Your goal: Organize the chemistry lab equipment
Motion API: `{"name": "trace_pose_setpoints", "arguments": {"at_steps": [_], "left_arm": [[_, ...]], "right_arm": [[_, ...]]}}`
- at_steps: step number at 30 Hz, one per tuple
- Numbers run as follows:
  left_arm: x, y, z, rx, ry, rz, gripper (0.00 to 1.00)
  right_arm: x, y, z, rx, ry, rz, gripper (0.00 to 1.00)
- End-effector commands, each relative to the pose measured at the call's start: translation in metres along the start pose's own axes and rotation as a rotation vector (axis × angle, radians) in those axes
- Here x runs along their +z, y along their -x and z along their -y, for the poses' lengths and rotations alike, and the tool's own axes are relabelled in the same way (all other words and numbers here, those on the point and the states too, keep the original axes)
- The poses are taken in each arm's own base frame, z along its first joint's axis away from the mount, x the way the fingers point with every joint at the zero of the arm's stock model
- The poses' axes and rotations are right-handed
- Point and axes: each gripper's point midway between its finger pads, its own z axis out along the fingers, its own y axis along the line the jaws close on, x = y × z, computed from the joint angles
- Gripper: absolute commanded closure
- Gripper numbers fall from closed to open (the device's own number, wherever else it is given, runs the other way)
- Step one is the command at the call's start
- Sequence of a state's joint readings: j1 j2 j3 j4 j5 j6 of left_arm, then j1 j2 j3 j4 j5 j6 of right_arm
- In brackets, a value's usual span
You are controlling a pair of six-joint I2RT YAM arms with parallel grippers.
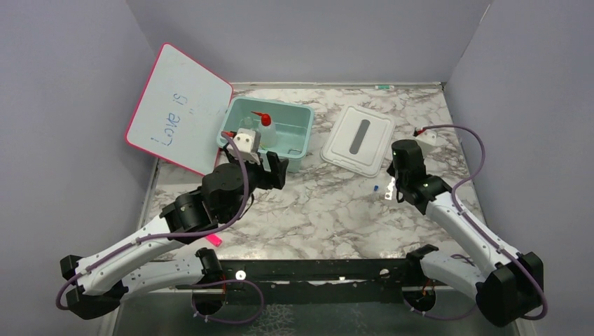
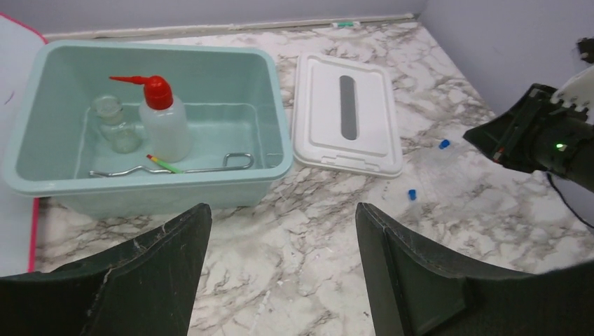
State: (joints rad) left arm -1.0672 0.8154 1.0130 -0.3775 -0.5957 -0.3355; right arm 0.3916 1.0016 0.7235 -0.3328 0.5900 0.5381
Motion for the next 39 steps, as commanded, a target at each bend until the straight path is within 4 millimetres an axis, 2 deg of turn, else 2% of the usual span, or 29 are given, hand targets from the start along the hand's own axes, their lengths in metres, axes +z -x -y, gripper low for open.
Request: {"name": "trace_pose_setpoints", "arguments": {"at_steps": [1,4,12,20,39], "left_arm": [[0.002,-0.01,-0.033,0.034,0.161,0.029,0.22],[0.001,-0.014,-0.038,0.029,0.184,0.032,0.22],[0.003,-0.018,-0.037,0.028,0.178,0.03,0.22],[0.004,-0.021,-0.036,0.03,0.174,0.024,0.22],[0.005,-0.023,-0.037,0.029,0.178,0.021,0.22]], "right_arm": [[0.01,0.008,0.011,0.06,-0.09,0.075,0.93],[0.014,0.0,0.016,0.069,-0.107,0.088,0.93],[0.028,-0.006,0.027,0.064,-0.17,0.146,0.93],[0.035,-0.005,0.02,0.056,-0.134,0.184,0.93],[0.042,-0.021,0.019,-0.015,-0.116,0.145,0.89]]}}
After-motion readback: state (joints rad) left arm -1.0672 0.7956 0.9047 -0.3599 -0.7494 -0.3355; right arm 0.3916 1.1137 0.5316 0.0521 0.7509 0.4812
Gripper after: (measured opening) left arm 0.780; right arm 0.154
